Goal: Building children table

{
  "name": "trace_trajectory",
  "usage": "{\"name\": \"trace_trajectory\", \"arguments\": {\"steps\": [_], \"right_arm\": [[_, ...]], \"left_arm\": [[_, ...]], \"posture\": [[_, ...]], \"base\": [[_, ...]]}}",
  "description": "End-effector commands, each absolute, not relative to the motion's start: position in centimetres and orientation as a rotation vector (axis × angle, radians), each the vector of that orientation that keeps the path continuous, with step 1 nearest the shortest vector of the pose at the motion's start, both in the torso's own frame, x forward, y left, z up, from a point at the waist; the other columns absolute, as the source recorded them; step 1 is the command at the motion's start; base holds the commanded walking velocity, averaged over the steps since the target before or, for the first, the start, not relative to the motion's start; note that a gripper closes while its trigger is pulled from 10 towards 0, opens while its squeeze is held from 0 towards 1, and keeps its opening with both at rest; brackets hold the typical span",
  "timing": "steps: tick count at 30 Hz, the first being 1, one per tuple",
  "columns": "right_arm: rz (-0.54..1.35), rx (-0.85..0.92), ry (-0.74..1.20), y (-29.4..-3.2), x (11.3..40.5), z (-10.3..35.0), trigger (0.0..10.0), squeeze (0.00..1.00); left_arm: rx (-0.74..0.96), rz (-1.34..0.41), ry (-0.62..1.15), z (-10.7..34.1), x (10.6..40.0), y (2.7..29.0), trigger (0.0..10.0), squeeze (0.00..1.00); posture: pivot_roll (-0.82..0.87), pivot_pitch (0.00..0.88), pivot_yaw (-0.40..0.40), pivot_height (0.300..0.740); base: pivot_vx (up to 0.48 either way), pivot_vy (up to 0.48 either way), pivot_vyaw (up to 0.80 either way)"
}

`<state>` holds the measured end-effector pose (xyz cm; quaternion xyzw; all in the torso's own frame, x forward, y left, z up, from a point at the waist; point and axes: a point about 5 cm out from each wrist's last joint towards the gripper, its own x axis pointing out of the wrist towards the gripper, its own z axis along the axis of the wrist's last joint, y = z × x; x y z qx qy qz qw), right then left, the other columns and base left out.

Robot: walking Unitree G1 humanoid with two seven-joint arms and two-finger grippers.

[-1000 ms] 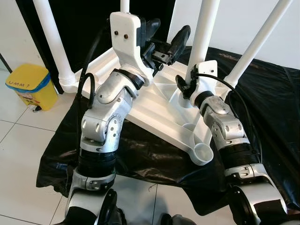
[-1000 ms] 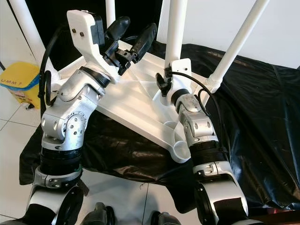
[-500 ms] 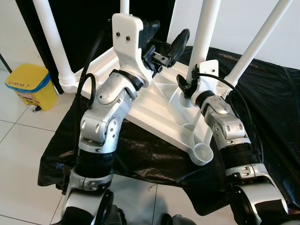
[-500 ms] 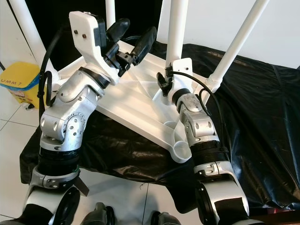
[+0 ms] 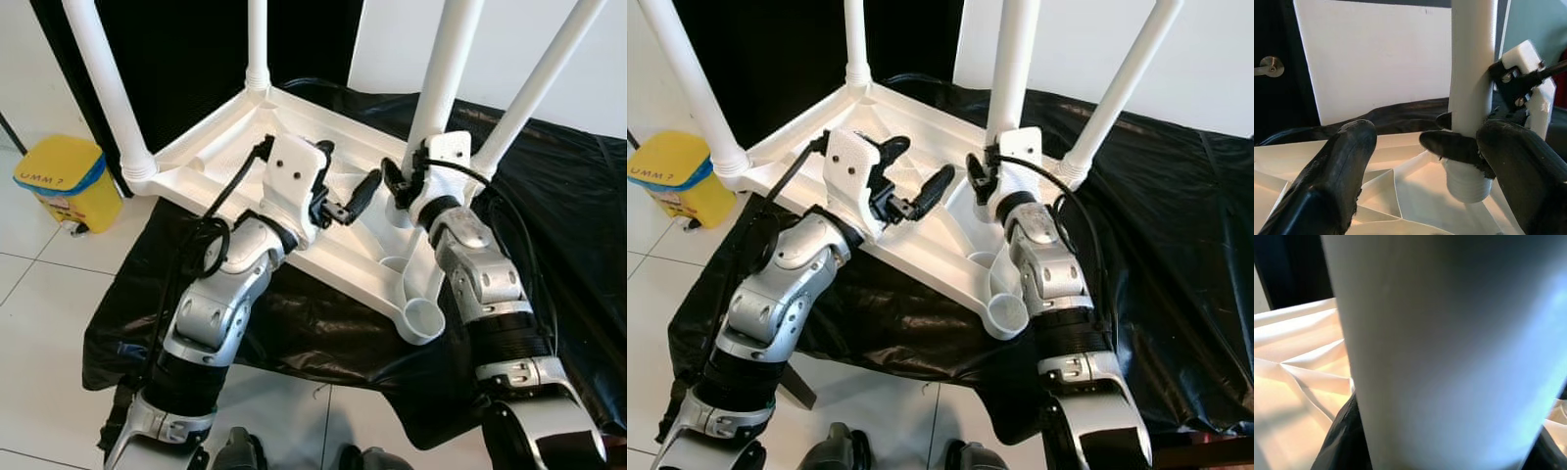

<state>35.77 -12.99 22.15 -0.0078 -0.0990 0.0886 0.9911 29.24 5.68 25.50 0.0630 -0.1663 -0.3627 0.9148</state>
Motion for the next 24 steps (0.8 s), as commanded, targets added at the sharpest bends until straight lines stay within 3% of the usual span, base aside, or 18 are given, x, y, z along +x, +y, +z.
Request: {"name": "trace_trajectory", "arguments": {"steps": [1, 13, 24], "right_arm": [[0.139, -0.017, -0.201, -13.8, 35.5, 22.2, 10.0, 0.00], [0.095, 0.001, -0.201, -14.0, 35.2, 21.8, 10.0, 0.00], [0.090, 0.001, -0.200, -13.8, 35.3, 21.7, 10.0, 0.00]], "left_arm": [[0.172, -0.861, -0.303, 24.3, 28.8, 5.0, 10.0, 0.00], [0.256, -0.887, -0.055, 19.1, 29.0, 5.2, 10.0, 0.00], [0.292, -0.971, -0.005, 17.7, 28.0, 4.9, 10.0, 0.00]], "posture": [[0.04, 0.130, -0.079, 0.740], [0.06, 0.121, -0.065, 0.740], [0.07, 0.102, -0.080, 0.740]], "base": [[0.000, 0.000, 0.00], [0.000, 0.000, 0.00], [0.000, 0.000, 0.00]]}}
